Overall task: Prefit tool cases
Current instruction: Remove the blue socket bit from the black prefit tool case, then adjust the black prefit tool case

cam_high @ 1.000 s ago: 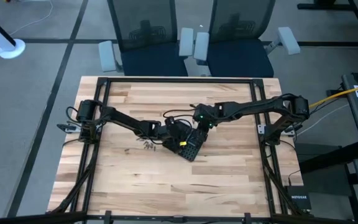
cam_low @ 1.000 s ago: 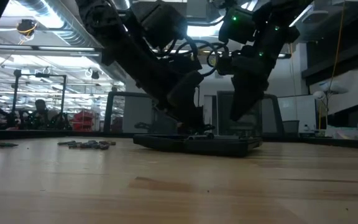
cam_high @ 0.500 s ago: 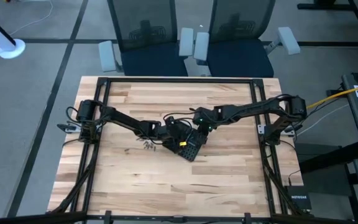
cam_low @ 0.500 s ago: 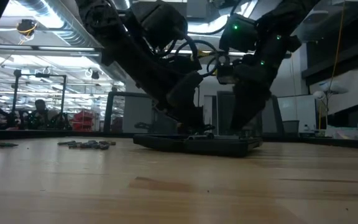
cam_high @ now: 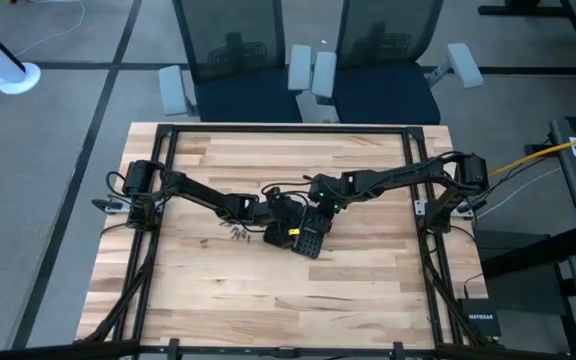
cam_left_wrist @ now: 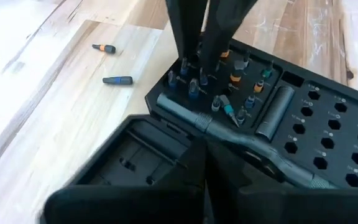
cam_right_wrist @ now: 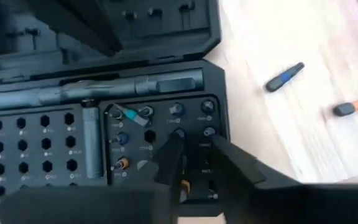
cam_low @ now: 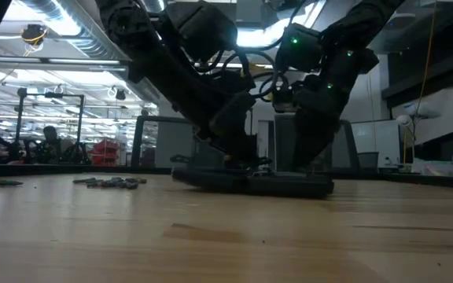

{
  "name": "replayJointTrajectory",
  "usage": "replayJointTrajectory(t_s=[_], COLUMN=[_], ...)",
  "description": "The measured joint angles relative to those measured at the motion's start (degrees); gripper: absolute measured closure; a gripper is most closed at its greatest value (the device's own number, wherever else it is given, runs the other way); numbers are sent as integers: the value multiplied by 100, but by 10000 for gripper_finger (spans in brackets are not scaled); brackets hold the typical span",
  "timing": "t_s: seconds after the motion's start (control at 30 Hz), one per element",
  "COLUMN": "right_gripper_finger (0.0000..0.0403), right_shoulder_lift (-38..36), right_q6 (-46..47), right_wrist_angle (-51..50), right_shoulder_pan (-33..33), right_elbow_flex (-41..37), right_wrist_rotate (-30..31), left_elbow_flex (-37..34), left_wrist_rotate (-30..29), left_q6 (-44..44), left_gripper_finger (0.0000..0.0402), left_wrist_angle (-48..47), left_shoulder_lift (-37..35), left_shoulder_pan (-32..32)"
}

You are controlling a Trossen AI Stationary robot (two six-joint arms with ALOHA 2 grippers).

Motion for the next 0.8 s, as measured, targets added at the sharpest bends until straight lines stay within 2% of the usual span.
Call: replayJointTrajectory(t_s=[0.1, 0.43, 0.67, 0.8], right_gripper_finger=[392, 401, 369, 333], right_shoulder_lift=[0, -62, -101, -101], right_q6=[-69, 182, 0, -221], right_wrist_angle=[81, 140, 121, 24], right_shoulder_pan=[22, 89, 89, 78], right_elbow_flex=[0, 5, 254, 280], right_wrist_rotate=[-5, 215, 578, 759], left_elbow_flex=[0, 0, 0, 0], left_wrist_rotate=[-1, -1, 46, 503], left_q6=[-1, 18, 309, 508], left_gripper_finger=[402, 401, 401, 401], left_wrist_angle=[-3, -6, -4, 26], left_shoulder_lift=[0, 0, 0, 0], left_shoulder_pan=[48, 50, 10, 60])
